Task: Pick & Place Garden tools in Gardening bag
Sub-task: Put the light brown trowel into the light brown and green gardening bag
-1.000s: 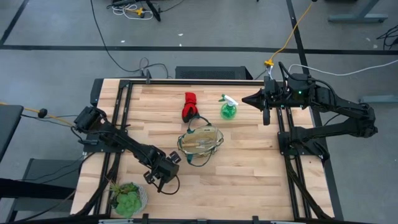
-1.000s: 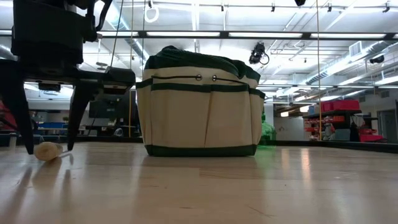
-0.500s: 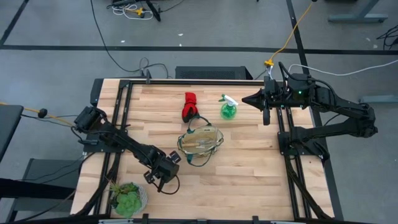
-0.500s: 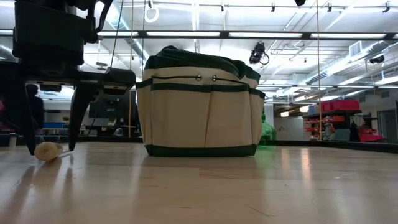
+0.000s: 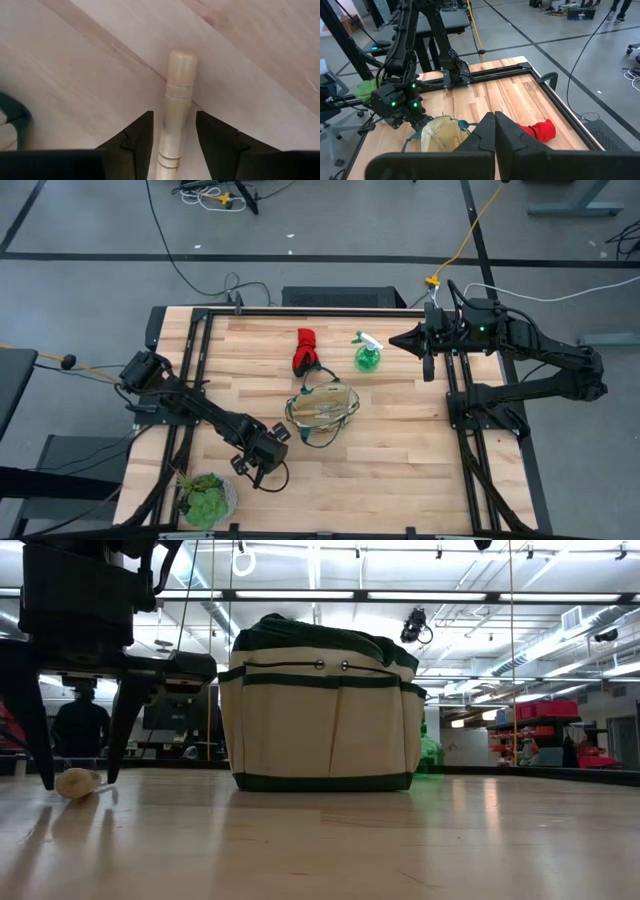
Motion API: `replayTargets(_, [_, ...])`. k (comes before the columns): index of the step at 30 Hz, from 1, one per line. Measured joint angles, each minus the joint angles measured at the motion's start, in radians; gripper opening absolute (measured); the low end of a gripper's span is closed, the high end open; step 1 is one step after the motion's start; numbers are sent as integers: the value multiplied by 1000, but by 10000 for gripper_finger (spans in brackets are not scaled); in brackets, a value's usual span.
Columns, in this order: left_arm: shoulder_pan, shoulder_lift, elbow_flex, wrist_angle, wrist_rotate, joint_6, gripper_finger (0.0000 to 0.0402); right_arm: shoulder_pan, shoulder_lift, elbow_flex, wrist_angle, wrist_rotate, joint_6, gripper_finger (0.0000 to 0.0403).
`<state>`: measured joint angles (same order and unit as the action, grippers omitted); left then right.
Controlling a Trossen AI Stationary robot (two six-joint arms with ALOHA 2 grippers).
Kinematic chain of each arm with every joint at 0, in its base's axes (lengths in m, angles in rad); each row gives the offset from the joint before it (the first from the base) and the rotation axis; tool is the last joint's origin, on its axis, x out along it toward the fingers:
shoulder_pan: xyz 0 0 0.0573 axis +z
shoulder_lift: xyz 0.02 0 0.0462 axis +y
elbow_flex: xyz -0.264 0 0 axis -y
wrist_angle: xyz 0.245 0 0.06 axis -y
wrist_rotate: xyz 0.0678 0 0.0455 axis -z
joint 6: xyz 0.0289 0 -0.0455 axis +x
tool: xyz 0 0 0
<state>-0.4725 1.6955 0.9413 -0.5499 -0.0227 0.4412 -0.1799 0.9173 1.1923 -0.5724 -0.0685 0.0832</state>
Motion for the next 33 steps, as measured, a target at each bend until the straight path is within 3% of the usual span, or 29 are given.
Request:
replayTargets(25, [5, 1, 0, -54, -25, 1, 155, 0, 0, 0, 0, 0, -12, 2])
replayTargets(33, [5, 1, 0, -55, -29, 1, 131, 0, 0, 0, 0, 0, -13, 2])
